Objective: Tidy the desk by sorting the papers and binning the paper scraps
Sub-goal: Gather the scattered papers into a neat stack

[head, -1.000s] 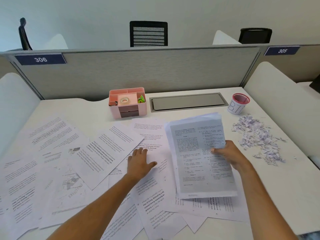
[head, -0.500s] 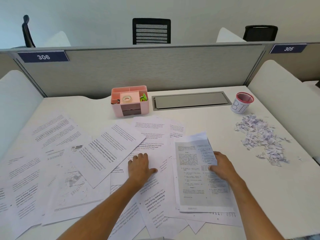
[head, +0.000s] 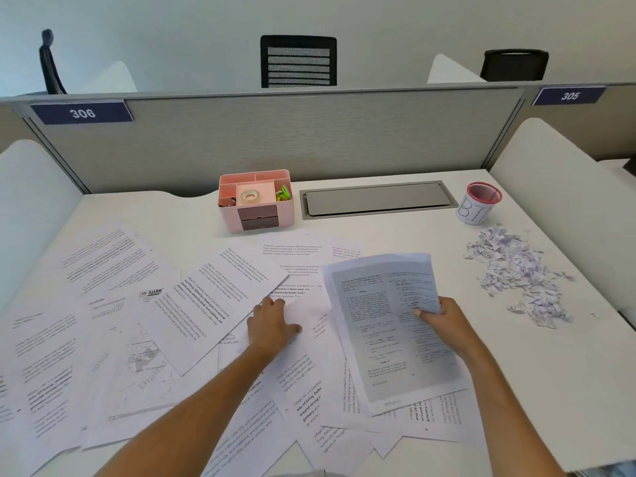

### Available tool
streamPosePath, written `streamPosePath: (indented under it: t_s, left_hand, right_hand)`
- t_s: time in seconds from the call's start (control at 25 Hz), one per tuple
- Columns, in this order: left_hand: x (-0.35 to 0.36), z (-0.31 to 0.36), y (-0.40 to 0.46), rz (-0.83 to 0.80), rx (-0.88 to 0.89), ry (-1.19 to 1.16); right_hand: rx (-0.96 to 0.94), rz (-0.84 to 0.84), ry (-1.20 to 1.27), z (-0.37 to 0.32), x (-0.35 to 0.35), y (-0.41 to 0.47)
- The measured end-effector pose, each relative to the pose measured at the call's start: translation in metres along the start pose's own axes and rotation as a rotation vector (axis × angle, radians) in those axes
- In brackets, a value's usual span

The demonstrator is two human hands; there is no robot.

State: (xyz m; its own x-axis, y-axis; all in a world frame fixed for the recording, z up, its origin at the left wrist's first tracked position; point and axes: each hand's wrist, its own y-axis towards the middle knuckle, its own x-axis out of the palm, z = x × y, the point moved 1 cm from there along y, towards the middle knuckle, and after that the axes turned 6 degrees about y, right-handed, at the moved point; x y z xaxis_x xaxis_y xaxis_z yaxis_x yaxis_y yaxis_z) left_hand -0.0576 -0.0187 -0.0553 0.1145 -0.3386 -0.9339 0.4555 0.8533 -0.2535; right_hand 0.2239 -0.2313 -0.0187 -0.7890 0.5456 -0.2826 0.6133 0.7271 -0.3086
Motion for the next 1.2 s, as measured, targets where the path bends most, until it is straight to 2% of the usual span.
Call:
streamPosePath:
  t_s: [0.16, 0.28, 0.4, 0.56, 0.68, 1.0, 1.08, 1.2]
  left_hand:
    - [-0.015, -0.007, 0.012, -0.003, -0.052, -0.277]
    - [-0.025, -0.007, 0.017, 0.025, -0.053, -0.376]
    - [-0.031, -0.007, 0.02, 0.046, -0.023, -0.398]
    - [-0.034, -0.01, 0.023, 0.05, -0.02, -0.402]
    - [-0.031, -0.013, 0.023, 0.039, -0.029, -0.416]
    - [-0.029, -0.006, 0.018, -0.008, 0.034, -0.31]
    - [-0.028, -0.006, 0.017, -0.008, 0.043, -0.31]
    - [-0.028, -0.009, 0.016, 0.006, 0.076, -0.31]
  right_hand:
    - [0.037, -0.195, 0.028, -0.005, -0.003, 0.002]
    - [0.033, -0.279, -0.039, 0.003, 0.006, 0.002]
    - [-0.029, -0.224, -0.234, 0.013, 0.025, 0.002]
    - [-0.23, -0.12, -0.635, 0.023, 0.045, 0.005]
    - [-0.278, -0.086, -0.729, 0.031, 0.049, 0.005]
    - [-0.206, -0.091, -0.706, 0.024, 0.05, 0.011]
    - [-0.14, -0.083, -0.568, 0.023, 0.048, 0.011]
    - [-0.06, -0.069, -0.221, 0.017, 0.035, 0.012]
